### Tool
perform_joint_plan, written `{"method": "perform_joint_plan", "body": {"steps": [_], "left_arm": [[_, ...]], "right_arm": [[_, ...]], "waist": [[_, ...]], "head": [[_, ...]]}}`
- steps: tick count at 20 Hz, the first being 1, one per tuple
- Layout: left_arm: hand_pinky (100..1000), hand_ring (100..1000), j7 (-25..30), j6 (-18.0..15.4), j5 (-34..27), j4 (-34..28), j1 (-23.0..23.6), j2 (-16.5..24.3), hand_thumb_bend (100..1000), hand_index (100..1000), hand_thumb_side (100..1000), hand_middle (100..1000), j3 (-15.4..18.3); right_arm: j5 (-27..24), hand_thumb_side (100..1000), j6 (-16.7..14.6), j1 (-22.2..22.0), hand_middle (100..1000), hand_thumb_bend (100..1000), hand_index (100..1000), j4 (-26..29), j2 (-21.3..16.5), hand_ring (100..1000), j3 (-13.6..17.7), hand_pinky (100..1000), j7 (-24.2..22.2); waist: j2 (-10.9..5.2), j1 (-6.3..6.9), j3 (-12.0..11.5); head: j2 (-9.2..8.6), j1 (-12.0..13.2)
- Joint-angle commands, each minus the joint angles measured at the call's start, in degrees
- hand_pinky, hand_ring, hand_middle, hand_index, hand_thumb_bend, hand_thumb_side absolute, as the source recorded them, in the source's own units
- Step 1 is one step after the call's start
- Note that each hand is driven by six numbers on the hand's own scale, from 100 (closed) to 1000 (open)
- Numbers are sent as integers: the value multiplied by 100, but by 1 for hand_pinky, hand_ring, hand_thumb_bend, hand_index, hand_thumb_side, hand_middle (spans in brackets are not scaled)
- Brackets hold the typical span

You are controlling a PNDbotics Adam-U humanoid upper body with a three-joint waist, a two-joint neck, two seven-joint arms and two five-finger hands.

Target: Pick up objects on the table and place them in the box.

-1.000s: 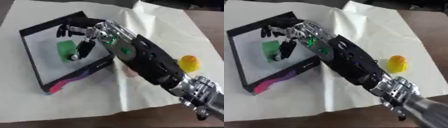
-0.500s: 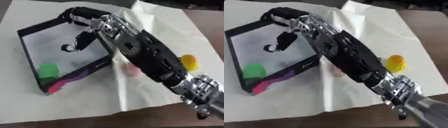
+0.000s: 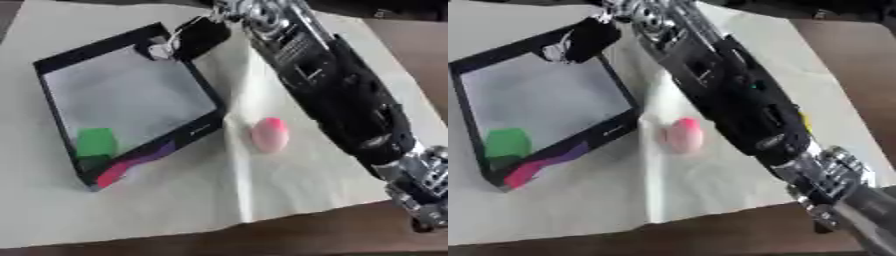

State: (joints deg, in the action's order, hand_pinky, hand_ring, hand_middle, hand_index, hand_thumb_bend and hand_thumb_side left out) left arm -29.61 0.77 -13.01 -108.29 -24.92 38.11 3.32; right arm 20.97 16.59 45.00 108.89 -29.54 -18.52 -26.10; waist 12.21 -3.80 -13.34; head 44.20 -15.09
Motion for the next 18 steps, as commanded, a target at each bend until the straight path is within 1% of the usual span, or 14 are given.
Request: {"method": "perform_joint_plan", "body": {"steps": [1, 5, 8, 10, 14, 18], "left_arm": [[735, 611, -56, -7, 53, -15, 32, 272, 374, 837, 504, 789, 103], [734, 608, -69, -4, 54, 16, 84, 270, 373, 836, 510, 788, 98], [734, 607, -70, -1, 46, 31, 87, 245, 373, 836, 512, 788, 89], [733, 606, -74, 2, 41, 41, 95, 229, 373, 836, 515, 788, 88], [733, 604, -76, 6, 26, 59, 86, 178, 374, 836, 517, 787, 78], [732, 603, -80, 6, 18, 64, 80, 150, 375, 835, 518, 787, 77]], "right_arm": [[-496, 285, -123, -194, 811, 372, 881, 529, -493, 803, 169, 879, 88], [-688, 298, -584, -717, 795, 360, 867, 567, -763, 790, 156, 869, 177], [-619, 300, -829, -1116, 788, 360, 859, 570, -878, 785, 91, 866, 172], [-467, 309, -937, -1393, 782, 367, 853, 570, -926, 781, 39, 865, 165], [-23, 314, -1016, -1801, 767, 369, 838, 570, -887, 768, -86, 858, 160], [343, 325, -911, -2117, 762, 366, 832, 570, -774, 763, -191, 854, 48]], "waist": [[-214, -51, 62], [-204, -70, 158], [-172, -71, 185], [-146, -66, 200], [-110, -47, 190], [-73, -24, 170]], "head": [[-8, 178], [-8, 288], [-8, 338], [-8, 392], [-8, 433], [-8, 431]]}}
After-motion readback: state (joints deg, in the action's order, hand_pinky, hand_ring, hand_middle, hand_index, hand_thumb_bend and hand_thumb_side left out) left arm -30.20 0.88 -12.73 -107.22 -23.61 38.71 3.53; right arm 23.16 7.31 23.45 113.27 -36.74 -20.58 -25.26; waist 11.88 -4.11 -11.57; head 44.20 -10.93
